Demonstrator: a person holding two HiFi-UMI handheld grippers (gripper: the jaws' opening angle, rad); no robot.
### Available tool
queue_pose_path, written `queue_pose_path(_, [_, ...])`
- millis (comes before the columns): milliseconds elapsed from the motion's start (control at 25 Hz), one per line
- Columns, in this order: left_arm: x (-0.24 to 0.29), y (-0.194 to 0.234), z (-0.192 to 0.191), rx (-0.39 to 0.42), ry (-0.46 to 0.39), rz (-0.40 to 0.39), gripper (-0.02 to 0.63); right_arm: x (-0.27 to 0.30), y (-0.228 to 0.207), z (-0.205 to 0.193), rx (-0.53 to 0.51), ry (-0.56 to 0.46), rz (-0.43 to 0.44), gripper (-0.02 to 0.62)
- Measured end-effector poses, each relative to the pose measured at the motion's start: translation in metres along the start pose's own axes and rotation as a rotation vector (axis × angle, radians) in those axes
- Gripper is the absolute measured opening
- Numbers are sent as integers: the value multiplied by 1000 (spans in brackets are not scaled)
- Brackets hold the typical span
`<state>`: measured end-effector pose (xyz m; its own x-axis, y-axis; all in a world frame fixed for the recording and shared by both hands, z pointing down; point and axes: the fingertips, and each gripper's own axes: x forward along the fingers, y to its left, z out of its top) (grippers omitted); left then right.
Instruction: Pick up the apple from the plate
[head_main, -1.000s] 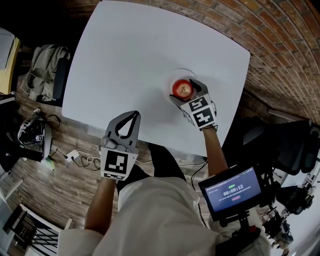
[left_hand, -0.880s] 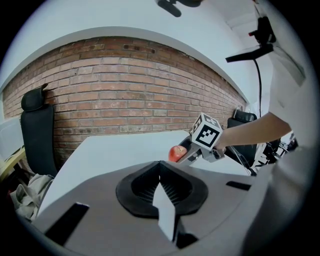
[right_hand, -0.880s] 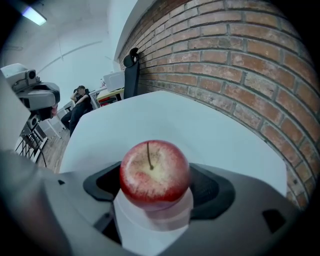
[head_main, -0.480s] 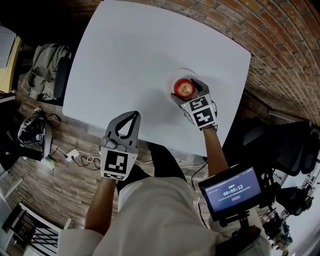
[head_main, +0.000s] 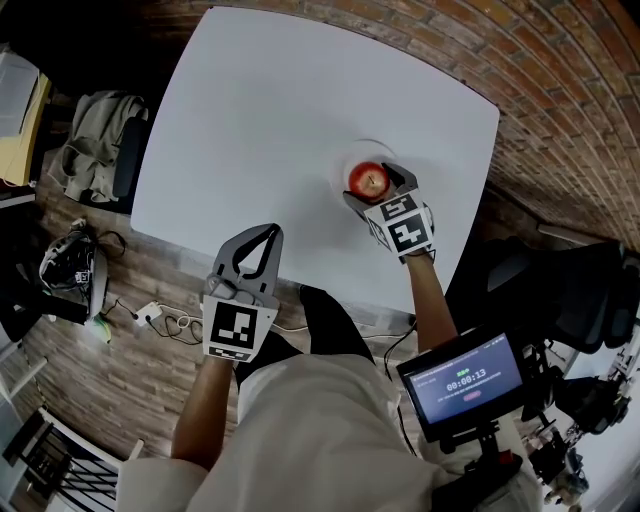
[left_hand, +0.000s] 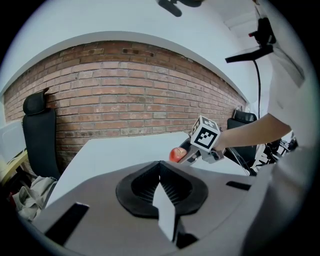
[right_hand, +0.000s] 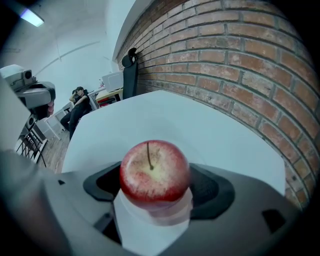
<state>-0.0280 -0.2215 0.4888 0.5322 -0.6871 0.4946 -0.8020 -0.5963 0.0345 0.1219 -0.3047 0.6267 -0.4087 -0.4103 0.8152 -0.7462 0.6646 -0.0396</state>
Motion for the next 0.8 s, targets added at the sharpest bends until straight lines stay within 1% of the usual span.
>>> queue_pose_path(280, [-4, -5, 8, 13, -12, 10, 6, -9, 1, 6, -7, -27, -1, 397])
queue_pose_path(800, [-27, -5, 24, 41, -48, 30, 6, -35, 18, 22, -26, -75, -8, 397])
